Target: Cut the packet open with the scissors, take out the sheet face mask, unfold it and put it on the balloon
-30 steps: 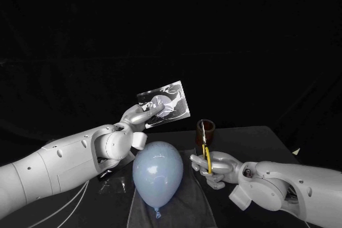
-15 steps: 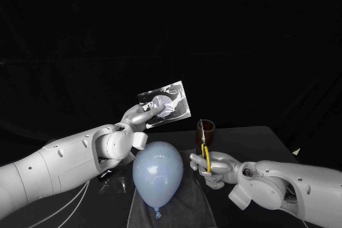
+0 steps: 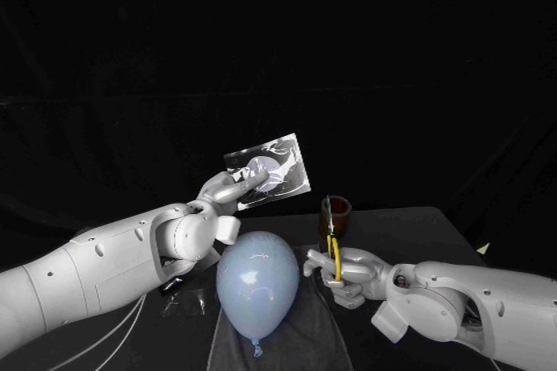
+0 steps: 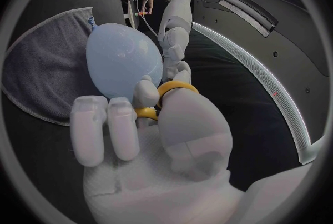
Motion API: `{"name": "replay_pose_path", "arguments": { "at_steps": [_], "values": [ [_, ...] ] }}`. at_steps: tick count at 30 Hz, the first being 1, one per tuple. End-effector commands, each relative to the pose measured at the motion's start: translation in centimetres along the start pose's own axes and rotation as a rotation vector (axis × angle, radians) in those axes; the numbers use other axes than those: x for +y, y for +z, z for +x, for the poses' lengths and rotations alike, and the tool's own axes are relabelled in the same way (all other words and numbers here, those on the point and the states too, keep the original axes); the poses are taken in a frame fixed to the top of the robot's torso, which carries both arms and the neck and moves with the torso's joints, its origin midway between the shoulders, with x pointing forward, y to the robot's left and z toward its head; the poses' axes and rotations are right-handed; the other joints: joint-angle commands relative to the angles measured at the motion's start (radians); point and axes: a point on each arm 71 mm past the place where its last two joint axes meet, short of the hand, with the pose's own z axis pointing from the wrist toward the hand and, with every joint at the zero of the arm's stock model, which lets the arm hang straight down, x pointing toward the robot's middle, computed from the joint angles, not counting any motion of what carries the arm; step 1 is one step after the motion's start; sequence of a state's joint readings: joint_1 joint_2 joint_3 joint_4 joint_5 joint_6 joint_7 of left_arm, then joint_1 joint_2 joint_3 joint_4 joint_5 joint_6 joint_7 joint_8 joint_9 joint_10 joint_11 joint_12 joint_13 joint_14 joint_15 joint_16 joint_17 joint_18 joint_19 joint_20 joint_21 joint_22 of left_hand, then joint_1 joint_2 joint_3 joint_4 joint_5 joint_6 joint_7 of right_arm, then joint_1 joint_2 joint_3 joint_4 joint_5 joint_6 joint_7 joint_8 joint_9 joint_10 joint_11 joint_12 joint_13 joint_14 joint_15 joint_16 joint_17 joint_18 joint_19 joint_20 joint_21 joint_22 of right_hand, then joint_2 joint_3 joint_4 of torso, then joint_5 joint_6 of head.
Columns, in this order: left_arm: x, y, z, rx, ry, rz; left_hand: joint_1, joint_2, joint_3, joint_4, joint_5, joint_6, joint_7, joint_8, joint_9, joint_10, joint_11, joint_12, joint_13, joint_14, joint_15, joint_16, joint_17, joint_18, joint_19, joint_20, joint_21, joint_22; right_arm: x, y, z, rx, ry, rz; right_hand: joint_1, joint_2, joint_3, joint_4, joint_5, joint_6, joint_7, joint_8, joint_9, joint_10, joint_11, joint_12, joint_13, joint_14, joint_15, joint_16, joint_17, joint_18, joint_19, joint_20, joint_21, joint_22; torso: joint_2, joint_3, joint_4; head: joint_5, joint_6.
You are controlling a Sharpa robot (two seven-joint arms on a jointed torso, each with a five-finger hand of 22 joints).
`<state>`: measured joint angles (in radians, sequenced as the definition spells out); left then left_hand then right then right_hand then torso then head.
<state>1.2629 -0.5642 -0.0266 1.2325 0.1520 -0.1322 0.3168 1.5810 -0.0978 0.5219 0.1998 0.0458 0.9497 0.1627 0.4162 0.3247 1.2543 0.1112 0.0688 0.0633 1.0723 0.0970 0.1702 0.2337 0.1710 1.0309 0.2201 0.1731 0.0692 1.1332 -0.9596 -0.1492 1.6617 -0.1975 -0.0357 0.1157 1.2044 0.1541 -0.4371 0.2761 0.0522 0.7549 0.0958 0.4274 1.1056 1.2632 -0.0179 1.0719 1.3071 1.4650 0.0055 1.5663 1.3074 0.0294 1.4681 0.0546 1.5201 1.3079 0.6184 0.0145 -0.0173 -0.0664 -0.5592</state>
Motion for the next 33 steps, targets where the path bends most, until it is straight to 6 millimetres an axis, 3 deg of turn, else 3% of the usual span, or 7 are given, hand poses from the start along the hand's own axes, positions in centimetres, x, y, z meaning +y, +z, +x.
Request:
{"name": "replay_pose_path", "arguments": {
  "at_steps": [1, 6, 18, 22, 28, 29, 33],
  "values": [
    [-0.2, 0.1, 0.1, 0.004, 0.002, 0.010, 0.003, 0.010, 0.004, 0.001, 0.003, 0.006, 0.000, 0.003, 0.023, 0.007, 0.000, -0.005, 0.000, 0.007, 0.000, -0.007, 0.001, 0.013, 0.006, 0.000, 0.003, 0.001, 0.1, 0.0, 0.5, 0.055, -0.007, 0.007, 0.030, -0.026, -0.024, -0.025, -0.004, -0.093, 0.032, -0.038, -0.019, 0.308, 0.068, 0.499, 0.264, 0.106, -0.035, 0.004, 0.263, -0.023, 0.090, 0.015, 0.026, 0.246, 0.000, 0.0003, -0.0004, 0.001, -0.001],
    [-0.2, 0.1, 0.0, 0.001, 0.003, 0.011, 0.003, 0.010, 0.004, 0.001, 0.003, 0.006, 0.000, 0.003, 0.023, 0.007, 0.000, -0.005, 0.000, 0.007, 0.000, -0.007, 0.001, 0.013, 0.006, 0.000, 0.003, 0.001, 0.0, -0.1, 0.8, 0.087, -0.027, 0.025, 0.072, -0.057, -0.024, -0.051, -0.003, -0.255, 0.045, -0.096, -0.053, 0.308, 0.079, 0.499, 0.264, 0.106, -0.023, 0.004, 0.263, -0.025, 0.094, 0.028, 0.035, 0.253, 0.000, 0.0006, -0.0012, 0.002, -0.003],
    [-0.2, 0.2, -0.1, -0.002, 0.004, 0.012, -0.001, 0.009, 0.007, -0.001, 0.003, 0.006, 0.001, 0.004, 0.023, 0.008, 0.000, -0.005, 0.000, 0.007, 0.000, -0.007, 0.002, 0.013, 0.006, 0.000, 0.003, 0.001, 0.3, -0.2, 1.2, 0.132, -0.055, 0.039, 0.082, -0.089, -0.011, -0.036, -0.003, -0.358, 0.050, -0.108, -0.085, 0.308, 0.078, 0.499, 0.264, 0.106, -0.020, 0.004, 0.263, -0.024, 0.092, 0.034, 0.031, 0.250, 0.000, 0.0006, -0.0004, 0.002, -0.004],
    [-0.2, 0.2, -0.2, -0.003, 0.005, 0.012, -0.001, 0.009, 0.007, -0.001, 0.003, 0.006, 0.001, 0.004, 0.023, 0.008, 0.000, -0.005, 0.000, 0.007, 0.000, -0.007, 0.002, 0.013, 0.006, 0.000, 0.003, 0.001, 0.6, -0.3, 1.3, 0.146, -0.063, 0.039, 0.085, -0.133, 0.046, 0.007, -0.002, -0.415, 0.054, -0.106, -0.116, 0.308, 0.074, 0.499, 0.264, 0.106, -0.021, 0.004, 0.263, -0.022, 0.088, 0.033, 0.024, 0.246, 0.000, 0.0013, -0.0004, 0.003, -0.007],
    [-0.2, 0.1, -0.2, -0.004, 0.005, 0.012, -0.001, 0.009, 0.007, -0.001, 0.003, 0.006, 0.001, 0.004, 0.023, 0.008, 0.000, -0.005, 0.000, 0.007, 0.000, -0.007, 0.002, 0.013, 0.006, 0.000, 0.003, 0.001, 1.1, -0.4, 1.3, 0.153, -0.067, 0.029, 0.067, -0.181, 0.122, 0.016, -0.002, -0.476, 0.048, -0.105, -0.153, 0.308, 0.062, 0.499, 0.264, 0.106, -0.028, 0.004, 0.263, -0.012, 0.067, 0.028, -0.011, 0.223, 0.000, 0.0008, -0.0002, 0.003, -0.010],
    [-0.2, 0.1, -0.3, -0.005, 0.005, 0.012, -0.001, 0.009, 0.007, -0.001, 0.003, 0.006, 0.001, 0.004, 0.023, 0.008, 0.000, -0.005, 0.000, 0.007, 0.000, -0.007, 0.002, 0.013, 0.006, 0.000, 0.003, 0.001, 1.2, -0.4, 1.2, 0.150, -0.065, 0.024, 0.053, -0.211, 0.166, 0.015, -0.001, -0.515, 0.037, -0.108, -0.172, 0.308, 0.052, 0.499, 0.264, 0.106, -0.037, 0.004, 0.263, -0.001, 0.044, 0.022, -0.051, 0.198, 0.000, 0.0008, -0.0002, 0.003, -0.010],
    [-0.2, 0.1, -0.3, -0.006, 0.006, 0.012, -0.001, 0.009, 0.007, -0.001, 0.003, 0.006, 0.001, 0.004, 0.023, 0.008, 0.000, -0.005, 0.000, 0.007, 0.000, -0.007, 0.002, 0.013, 0.006, 0.000, 0.003, 0.001, 1.6, -0.5, 0.8, 0.135, -0.062, 0.006, 0.041, -0.227, 0.210, 0.014, -0.002, -0.527, 0.030, -0.079, -0.197, 0.308, 0.044, 0.499, 0.264, 0.106, -0.043, 0.004, 0.263, 0.016, 0.007, 0.014, -0.118, 0.156, -0.001, 0.0000, -0.0003, 0.002, -0.010]
  ]
}}
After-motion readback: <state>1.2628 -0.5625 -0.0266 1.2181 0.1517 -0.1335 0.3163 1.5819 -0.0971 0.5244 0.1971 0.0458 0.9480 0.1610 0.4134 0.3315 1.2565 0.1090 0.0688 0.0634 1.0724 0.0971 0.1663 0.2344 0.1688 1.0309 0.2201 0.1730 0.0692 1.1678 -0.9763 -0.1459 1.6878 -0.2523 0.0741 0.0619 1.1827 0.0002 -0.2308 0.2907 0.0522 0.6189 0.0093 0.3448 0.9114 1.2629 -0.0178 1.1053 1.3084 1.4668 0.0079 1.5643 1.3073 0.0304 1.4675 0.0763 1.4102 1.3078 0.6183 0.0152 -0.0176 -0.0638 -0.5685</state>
